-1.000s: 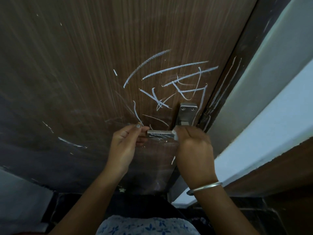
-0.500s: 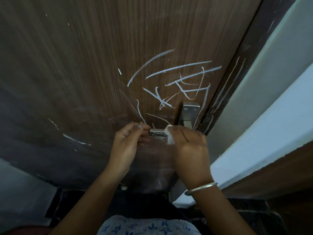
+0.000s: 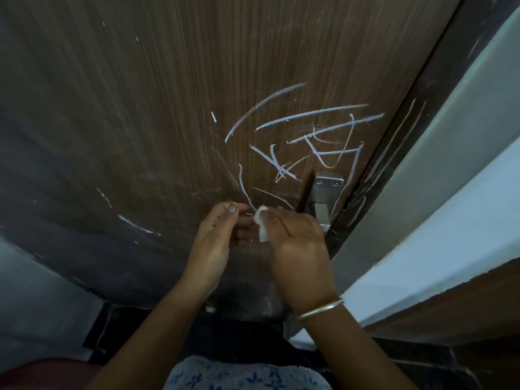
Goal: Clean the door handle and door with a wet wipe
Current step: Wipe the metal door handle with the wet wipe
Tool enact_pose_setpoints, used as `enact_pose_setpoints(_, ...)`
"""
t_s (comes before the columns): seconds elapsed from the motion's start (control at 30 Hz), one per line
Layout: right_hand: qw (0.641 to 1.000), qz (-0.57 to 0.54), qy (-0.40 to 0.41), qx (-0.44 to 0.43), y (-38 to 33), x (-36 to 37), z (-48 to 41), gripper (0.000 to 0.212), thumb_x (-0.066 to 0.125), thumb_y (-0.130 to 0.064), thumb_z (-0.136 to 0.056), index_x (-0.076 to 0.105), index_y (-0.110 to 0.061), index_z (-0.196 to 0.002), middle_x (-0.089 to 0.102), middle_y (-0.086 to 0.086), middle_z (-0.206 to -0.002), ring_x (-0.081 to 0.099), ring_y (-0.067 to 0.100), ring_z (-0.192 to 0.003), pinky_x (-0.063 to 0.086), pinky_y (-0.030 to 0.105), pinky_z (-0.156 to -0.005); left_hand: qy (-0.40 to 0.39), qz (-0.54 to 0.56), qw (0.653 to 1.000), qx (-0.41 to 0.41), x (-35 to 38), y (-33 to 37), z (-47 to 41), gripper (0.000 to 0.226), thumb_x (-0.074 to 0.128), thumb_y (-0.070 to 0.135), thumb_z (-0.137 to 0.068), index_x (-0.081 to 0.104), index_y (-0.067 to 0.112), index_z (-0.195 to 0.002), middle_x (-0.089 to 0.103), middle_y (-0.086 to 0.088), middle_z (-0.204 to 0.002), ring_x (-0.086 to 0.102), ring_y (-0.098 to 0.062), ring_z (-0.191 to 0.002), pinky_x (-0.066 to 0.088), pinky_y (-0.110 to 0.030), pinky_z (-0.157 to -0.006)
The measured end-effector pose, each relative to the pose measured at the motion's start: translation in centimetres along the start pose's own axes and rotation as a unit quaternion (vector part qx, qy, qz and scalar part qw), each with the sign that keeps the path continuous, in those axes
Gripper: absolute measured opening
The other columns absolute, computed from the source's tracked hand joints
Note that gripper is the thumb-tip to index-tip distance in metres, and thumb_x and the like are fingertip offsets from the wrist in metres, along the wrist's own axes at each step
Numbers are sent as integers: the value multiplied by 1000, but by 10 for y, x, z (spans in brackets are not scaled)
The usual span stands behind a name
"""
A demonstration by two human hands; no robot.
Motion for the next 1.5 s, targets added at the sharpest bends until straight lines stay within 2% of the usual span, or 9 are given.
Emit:
enact_pose_setpoints(0.17,999,25,14,46,37,-17,14,24,60,-15,-81,72,-7,-99,72,11,-98,68,24,-91,52,37,-85,-7,-1,1000,-23,-3,-8,-1,25,38,29,-94,62,21,-95,74,-1,-83,69,-16,-72,52,-19,-59)
enact_pose_setpoints(0.3,998,33,32,33,24,-13,9,27,51,-14,-83,72,-5,-97,72,12,-96,68,26,-89,51,38,-84,-11,-3,1000,-19,-1,-10,-1,26,39,32,-93,61,20,-96,73,0,-84,69,-17,-74,52,-19,-61)
enact_pose_setpoints(0.43,999,23,28,-9,-10,2,-4,26,53,-13,-82,72,-5,-97,71,10,-97,67,25,-90,48,34,-84,-3,-5,1000,11,-1,-4,0,30,37,32,-94,65,24,-90,73,1,-82,67,-10,-73,50,-17,-59)
enact_pose_setpoints(0.53,999,25,17,-22,-15,7,-6,24,54,-12,-81,72,-6,-96,72,9,-97,67,24,-91,47,34,-85,-12,-25,999,16,-2,-4,-1,30,42,45,-88,66,28,-93,73,3,-88,67,-9,-78,51,-17,-61)
enact_pose_setpoints(0.8,998,45,43,24,18,-11,6,20,60,-11,-80,72,-6,-96,72,11,-92,67,27,-83,50,35,-80,-50,-10,999,-9,-1,-10,-2,38,41,55,-83,59,28,-102,73,3,-94,68,-18,-76,52,-23,-65)
enact_pose_setpoints(1.0,999,36,21,-18,-14,3,-4,29,49,-12,-82,71,-3,-100,71,13,-98,67,27,-91,49,36,-84,-47,7,999,12,3,-4,-1,37,37,46,-82,61,22,-98,73,4,-82,66,-7,-70,51,-17,-57)
enact_pose_setpoints(1.23,999,15,-16,45,32,-9,7,18,62,-11,-81,71,-9,-96,72,9,-90,67,25,-81,53,37,-77,-50,-9,999,1,2,-9,-2,38,37,53,-79,59,28,-99,73,4,-90,68,-15,-74,51,-19,-61)
enact_pose_setpoints(1.33,998,-2,3,68,51,-21,9,14,68,-4,-76,72,-8,-88,72,10,-83,67,28,-74,55,39,-71,-53,-12,999,-5,2,-9,-2,42,37,56,-77,59,29,-100,73,2,-93,69,-16,-75,52,-19,-61)
enact_pose_setpoints(1.5,997,17,-21,78,46,-13,3,11,70,-6,-75,72,-8,-85,71,12,-82,66,30,-74,54,38,-71,-54,-15,998,-2,2,-7,2,40,36,54,-79,58,29,-100,72,3,-96,69,-16,-77,51,-19,-62)
Point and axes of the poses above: each hand's wrist, its own z-axis away from the middle knuckle, its own x-axis out of the palm, y = z × x, the point moved 10 cm from there along -z, towards the middle knuckle
